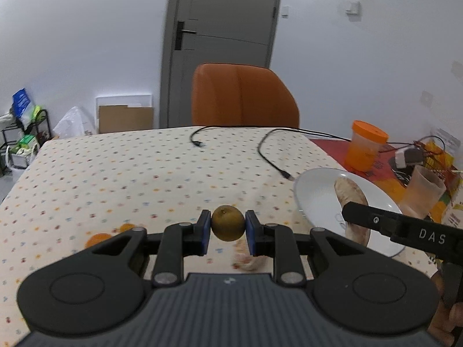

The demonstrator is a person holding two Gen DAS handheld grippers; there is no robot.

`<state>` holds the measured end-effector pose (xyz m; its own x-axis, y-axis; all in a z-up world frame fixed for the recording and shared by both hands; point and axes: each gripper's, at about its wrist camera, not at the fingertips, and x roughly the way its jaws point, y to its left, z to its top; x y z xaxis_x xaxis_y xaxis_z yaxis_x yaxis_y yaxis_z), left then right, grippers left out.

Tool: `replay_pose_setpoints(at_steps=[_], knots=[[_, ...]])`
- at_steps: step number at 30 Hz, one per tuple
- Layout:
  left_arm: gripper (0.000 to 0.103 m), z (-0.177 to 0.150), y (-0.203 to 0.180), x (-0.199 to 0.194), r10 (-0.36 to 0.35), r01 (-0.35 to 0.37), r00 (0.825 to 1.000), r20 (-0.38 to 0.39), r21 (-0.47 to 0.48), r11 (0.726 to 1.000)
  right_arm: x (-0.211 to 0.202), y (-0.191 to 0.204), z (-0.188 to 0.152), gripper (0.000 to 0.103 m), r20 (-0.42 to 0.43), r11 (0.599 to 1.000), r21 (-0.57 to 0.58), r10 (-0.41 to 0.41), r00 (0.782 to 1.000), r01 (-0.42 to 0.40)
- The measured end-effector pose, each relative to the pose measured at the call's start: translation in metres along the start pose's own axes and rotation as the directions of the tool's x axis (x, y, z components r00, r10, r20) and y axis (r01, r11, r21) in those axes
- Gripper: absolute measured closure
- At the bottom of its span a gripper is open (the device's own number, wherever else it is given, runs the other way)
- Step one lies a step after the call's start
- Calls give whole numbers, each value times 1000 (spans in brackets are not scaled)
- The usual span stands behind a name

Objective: Organize fruits
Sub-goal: 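Carry both fruits to the white bowl and open the right gripper over it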

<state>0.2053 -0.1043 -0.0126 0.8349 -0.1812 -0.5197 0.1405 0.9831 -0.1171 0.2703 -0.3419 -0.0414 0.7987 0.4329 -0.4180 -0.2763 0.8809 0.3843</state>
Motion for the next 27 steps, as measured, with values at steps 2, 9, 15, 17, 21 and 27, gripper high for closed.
replay_pose_setpoints(at_steps=[2,9,15,17,21,27], knots=[[79,1,-9,4,-2,2,1000,-3,10,1000,-4,-9,1,63,11,1000,7,-9,1000,9],[79,7,-39,13,-25,25,1000,3,44,999,-20,-38,-1,63,41,999,33,-45,998,44],[79,6,-64,23,-36,37,999,-9,83,996,-29,-60,-3,63,62,996,44,-85,994,82],[79,7,-70,26,-41,42,999,-13,89,995,-32,-66,-5,63,65,995,53,-91,994,88],[79,7,-83,33,-51,53,998,-22,96,994,-36,-78,-5,63,76,993,71,-100,992,95],[79,9,-100,44,-56,59,998,-27,123,991,-37,-91,-6,63,80,991,85,-108,991,101]])
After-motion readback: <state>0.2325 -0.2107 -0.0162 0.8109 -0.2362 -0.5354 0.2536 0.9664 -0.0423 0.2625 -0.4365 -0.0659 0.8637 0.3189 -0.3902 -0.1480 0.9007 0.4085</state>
